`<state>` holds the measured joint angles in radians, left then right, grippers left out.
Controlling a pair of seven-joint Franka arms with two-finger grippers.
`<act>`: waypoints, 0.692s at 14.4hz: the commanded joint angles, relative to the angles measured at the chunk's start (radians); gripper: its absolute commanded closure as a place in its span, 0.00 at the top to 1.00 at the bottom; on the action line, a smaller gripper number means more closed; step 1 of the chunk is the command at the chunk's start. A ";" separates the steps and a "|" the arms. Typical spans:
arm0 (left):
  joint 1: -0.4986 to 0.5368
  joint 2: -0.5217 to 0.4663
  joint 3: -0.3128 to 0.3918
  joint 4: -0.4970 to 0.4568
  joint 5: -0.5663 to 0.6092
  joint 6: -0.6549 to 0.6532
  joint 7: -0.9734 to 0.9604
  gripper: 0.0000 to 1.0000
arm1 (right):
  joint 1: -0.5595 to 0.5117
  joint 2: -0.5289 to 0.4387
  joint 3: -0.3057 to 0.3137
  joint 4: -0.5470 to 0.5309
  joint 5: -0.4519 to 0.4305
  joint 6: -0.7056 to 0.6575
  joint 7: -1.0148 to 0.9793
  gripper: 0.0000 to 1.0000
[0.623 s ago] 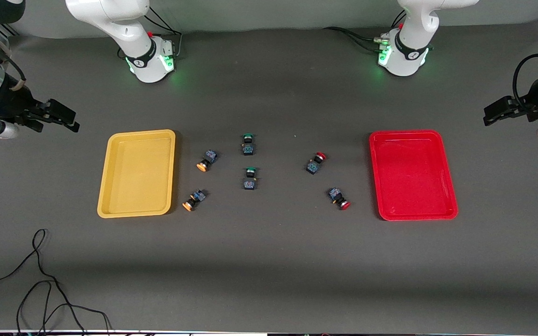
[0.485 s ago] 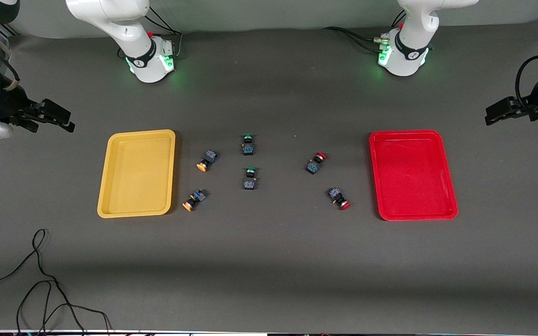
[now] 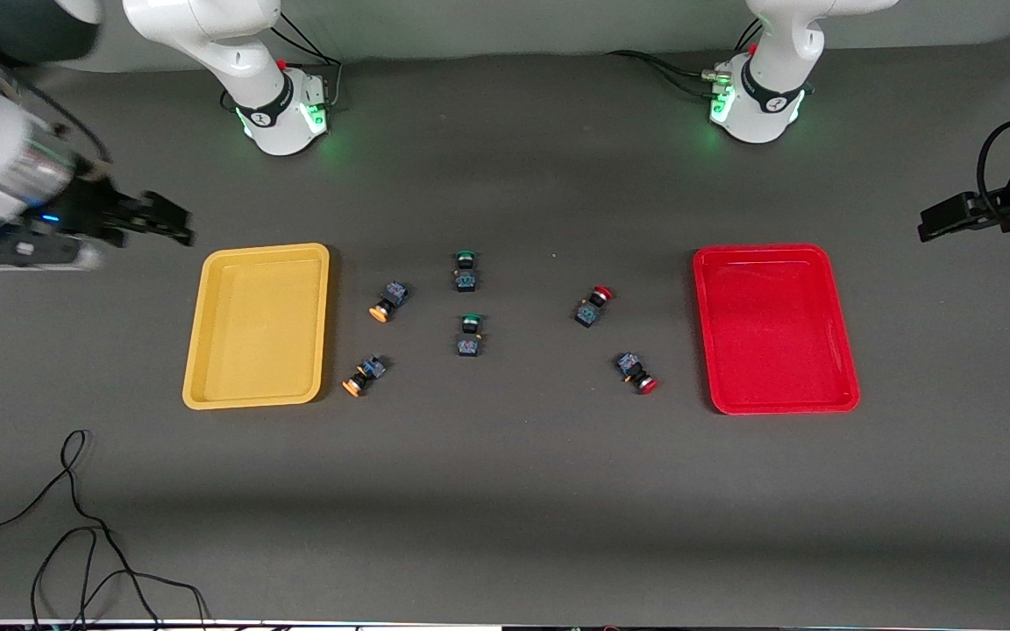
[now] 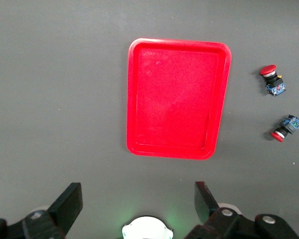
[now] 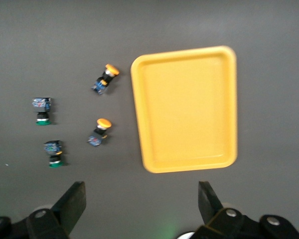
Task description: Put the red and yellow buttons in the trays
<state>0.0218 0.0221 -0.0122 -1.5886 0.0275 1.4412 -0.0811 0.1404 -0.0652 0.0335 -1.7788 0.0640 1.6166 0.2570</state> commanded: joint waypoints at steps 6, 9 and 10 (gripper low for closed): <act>-0.155 0.142 -0.014 0.016 -0.038 0.042 -0.185 1.00 | 0.186 0.042 0.022 -0.442 0.036 0.501 0.324 1.00; -0.250 0.205 -0.014 -0.028 -0.040 0.117 -0.296 0.99 | 0.185 0.123 0.130 -0.531 0.036 0.695 0.528 1.00; -0.273 0.219 -0.014 -0.053 -0.041 0.154 -0.319 0.99 | 0.186 0.157 0.143 -0.544 0.036 0.747 0.562 1.00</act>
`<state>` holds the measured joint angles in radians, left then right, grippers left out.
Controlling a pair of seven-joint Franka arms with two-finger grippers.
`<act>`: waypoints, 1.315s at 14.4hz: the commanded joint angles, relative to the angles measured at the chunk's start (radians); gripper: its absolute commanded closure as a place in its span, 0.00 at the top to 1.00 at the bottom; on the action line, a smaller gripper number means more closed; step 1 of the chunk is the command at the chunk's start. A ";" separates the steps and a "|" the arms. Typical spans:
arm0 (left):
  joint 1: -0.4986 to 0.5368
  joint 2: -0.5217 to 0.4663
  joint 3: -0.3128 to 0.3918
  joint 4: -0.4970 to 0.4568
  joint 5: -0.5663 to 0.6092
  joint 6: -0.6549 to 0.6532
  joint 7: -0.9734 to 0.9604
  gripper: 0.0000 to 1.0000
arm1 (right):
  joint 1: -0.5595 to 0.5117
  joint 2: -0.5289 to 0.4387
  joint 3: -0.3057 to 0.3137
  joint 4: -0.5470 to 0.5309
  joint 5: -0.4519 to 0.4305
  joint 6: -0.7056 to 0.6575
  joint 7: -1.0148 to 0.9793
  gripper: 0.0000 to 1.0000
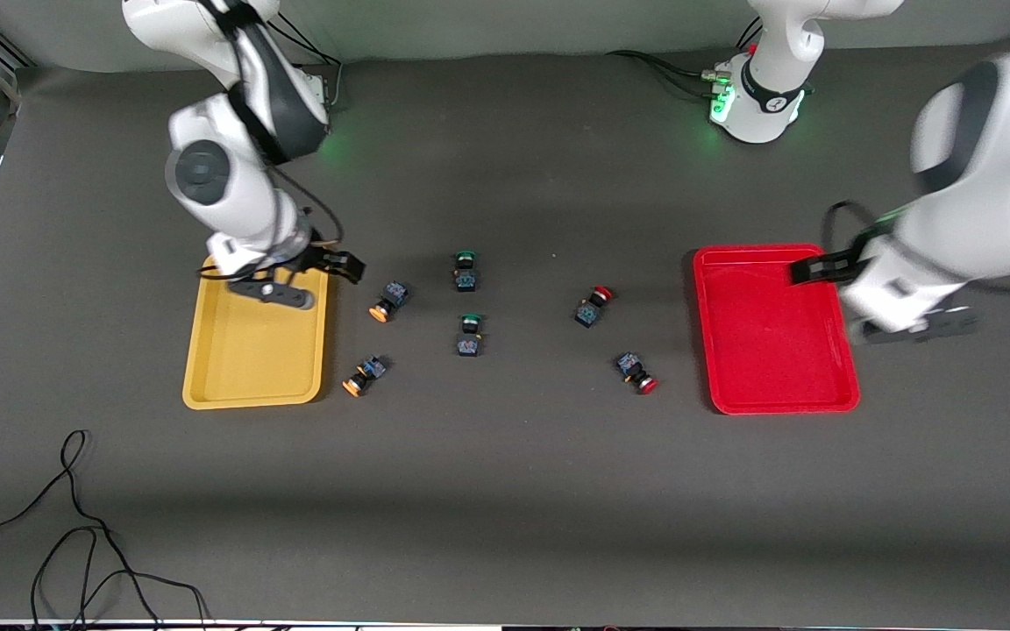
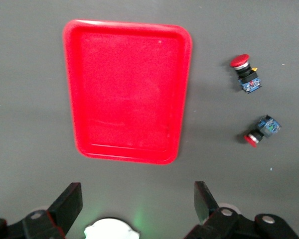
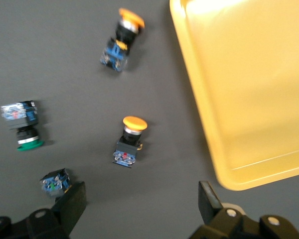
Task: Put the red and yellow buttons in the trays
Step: 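Grasp a yellow button with the right gripper while the left gripper grasps a red button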
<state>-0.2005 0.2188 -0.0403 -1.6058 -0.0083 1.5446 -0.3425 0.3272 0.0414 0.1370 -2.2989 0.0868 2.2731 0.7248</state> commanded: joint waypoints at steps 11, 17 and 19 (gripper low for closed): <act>-0.392 0.172 0.014 -0.414 -0.024 0.736 -0.363 0.97 | 0.064 0.344 0.042 -0.047 0.011 0.445 0.285 0.98; -0.430 0.267 -0.015 -0.416 -0.025 0.862 -0.391 0.94 | 0.061 0.328 0.032 -0.043 0.002 0.441 0.281 0.25; -0.428 0.286 -0.026 -0.416 -0.025 0.888 -0.395 0.93 | 0.058 0.313 0.032 -0.043 0.002 0.434 0.278 0.01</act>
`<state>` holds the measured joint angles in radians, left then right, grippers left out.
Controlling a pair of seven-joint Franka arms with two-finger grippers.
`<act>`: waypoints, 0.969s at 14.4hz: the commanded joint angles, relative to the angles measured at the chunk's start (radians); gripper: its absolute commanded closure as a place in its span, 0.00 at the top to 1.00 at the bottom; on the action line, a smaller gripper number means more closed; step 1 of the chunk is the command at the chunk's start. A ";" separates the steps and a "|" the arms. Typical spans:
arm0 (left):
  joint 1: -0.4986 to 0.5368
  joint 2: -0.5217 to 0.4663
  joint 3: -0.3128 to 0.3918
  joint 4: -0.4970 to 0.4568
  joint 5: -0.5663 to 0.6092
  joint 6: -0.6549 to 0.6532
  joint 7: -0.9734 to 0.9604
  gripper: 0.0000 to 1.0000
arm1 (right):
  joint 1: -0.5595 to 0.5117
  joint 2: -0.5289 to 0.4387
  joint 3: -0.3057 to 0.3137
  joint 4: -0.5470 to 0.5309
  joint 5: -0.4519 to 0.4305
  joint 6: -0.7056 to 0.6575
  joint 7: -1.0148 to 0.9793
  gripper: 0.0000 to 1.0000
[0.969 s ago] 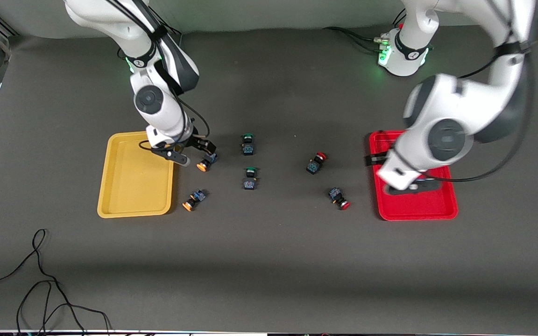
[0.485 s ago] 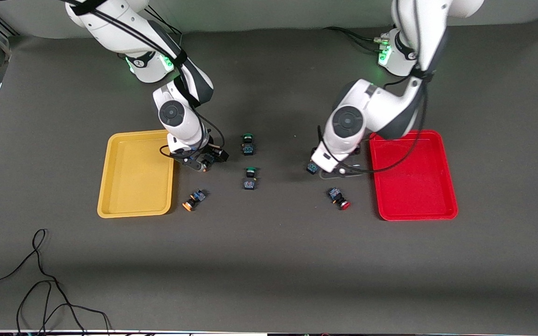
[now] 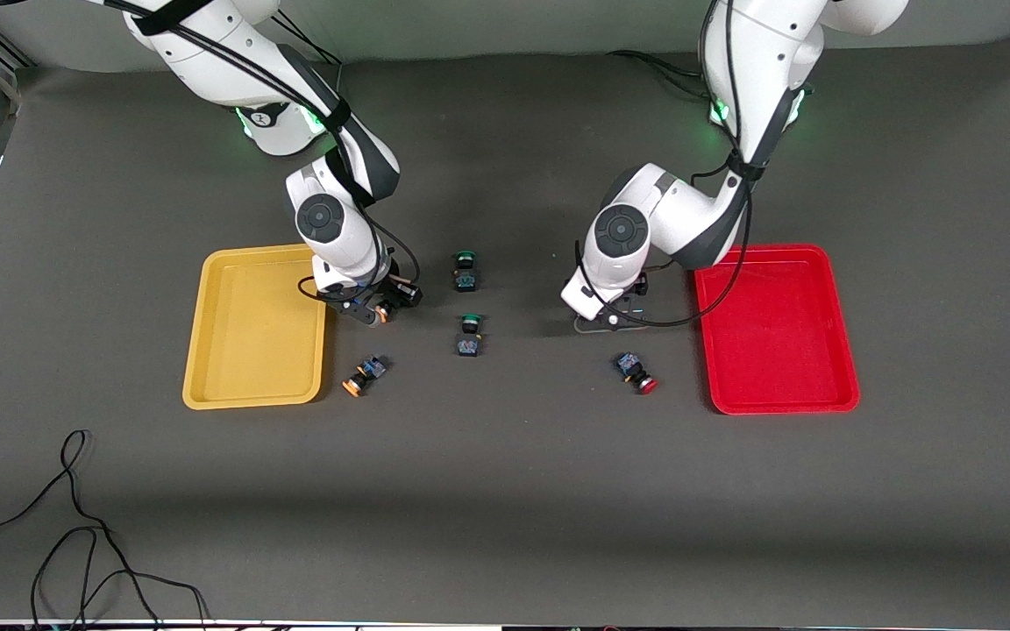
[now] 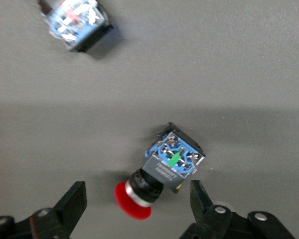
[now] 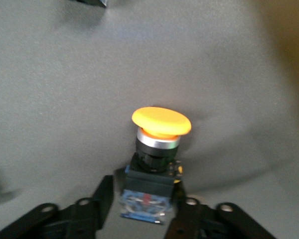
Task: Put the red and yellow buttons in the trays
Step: 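Grasp a yellow button with the right gripper while the left gripper grasps a red button, then carry the yellow button into the yellow tray while the left gripper carries red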
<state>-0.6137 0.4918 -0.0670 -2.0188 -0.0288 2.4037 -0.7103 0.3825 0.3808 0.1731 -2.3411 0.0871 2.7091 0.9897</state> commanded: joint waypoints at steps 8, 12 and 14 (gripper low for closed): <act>-0.003 0.039 -0.020 0.006 -0.005 0.055 -0.047 0.00 | -0.150 -0.320 -0.030 0.013 -0.001 -0.391 -0.155 0.00; 0.049 -0.076 -0.013 0.035 -0.005 -0.142 -0.035 0.00 | -0.191 -0.399 -0.105 -0.050 0.000 -0.476 -0.270 0.00; 0.106 -0.194 -0.013 0.063 -0.003 -0.347 -0.018 0.00 | -0.191 -0.393 -0.206 -0.081 0.000 -0.473 -0.411 0.00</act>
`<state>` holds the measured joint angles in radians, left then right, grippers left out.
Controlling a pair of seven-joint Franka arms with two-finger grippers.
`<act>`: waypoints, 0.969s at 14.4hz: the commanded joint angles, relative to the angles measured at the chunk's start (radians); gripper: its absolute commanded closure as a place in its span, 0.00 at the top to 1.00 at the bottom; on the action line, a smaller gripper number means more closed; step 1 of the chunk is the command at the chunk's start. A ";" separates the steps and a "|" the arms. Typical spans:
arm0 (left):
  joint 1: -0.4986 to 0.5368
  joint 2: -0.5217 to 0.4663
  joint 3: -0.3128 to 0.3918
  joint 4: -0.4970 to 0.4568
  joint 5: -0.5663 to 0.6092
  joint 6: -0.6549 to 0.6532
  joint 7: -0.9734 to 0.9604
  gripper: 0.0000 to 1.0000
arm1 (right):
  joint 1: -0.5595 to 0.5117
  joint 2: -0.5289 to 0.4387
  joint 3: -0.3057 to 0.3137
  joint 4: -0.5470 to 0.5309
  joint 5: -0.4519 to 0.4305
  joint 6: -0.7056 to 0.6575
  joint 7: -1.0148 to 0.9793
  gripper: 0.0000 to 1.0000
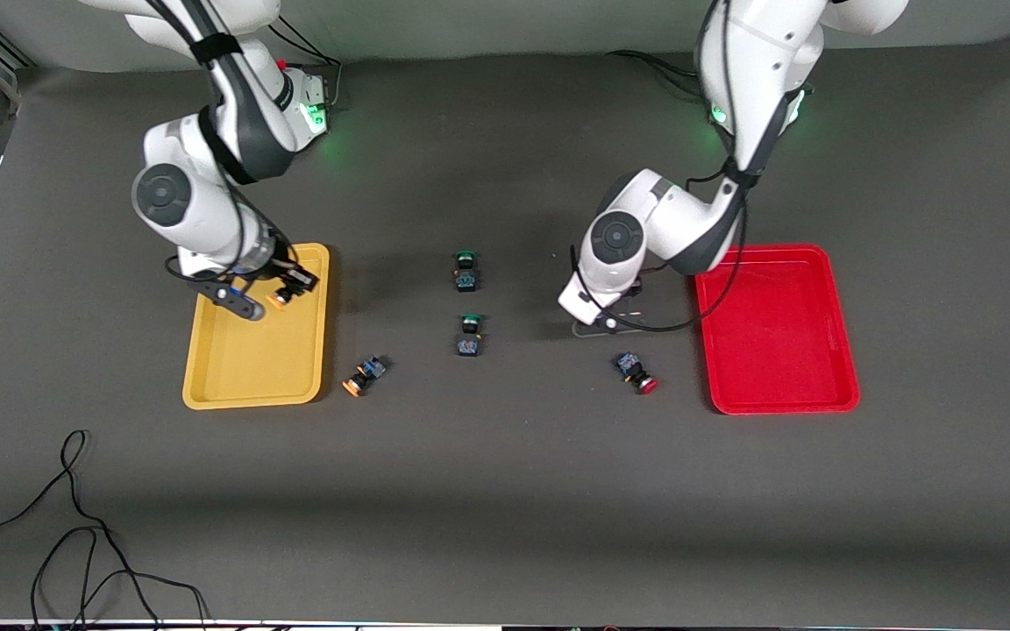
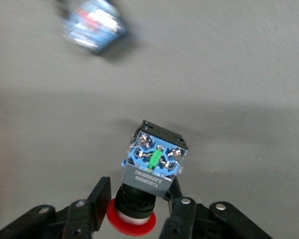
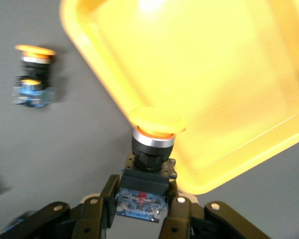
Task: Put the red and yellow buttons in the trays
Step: 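Carry the yellow button into the yellow tray while the left gripper carries red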
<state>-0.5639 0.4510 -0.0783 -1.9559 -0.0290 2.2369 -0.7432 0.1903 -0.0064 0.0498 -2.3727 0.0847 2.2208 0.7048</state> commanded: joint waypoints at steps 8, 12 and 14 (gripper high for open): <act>0.424 -0.367 0.002 -0.138 0.011 -0.332 0.369 0.00 | -0.002 0.138 -0.199 -0.080 0.020 0.131 -0.263 0.43; 0.505 -0.348 0.003 -0.371 0.026 -0.047 0.418 0.00 | 0.011 0.120 -0.186 -0.041 0.053 0.125 -0.248 1.00; 0.507 -0.330 0.003 -0.452 0.026 0.074 0.418 0.00 | 0.014 0.115 -0.150 0.007 0.055 0.125 -0.237 1.00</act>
<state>-0.0650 0.1351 -0.0609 -2.3140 -0.0126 2.2057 -0.3313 0.1917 0.1282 -0.1290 -2.4116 0.1200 2.3555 0.4544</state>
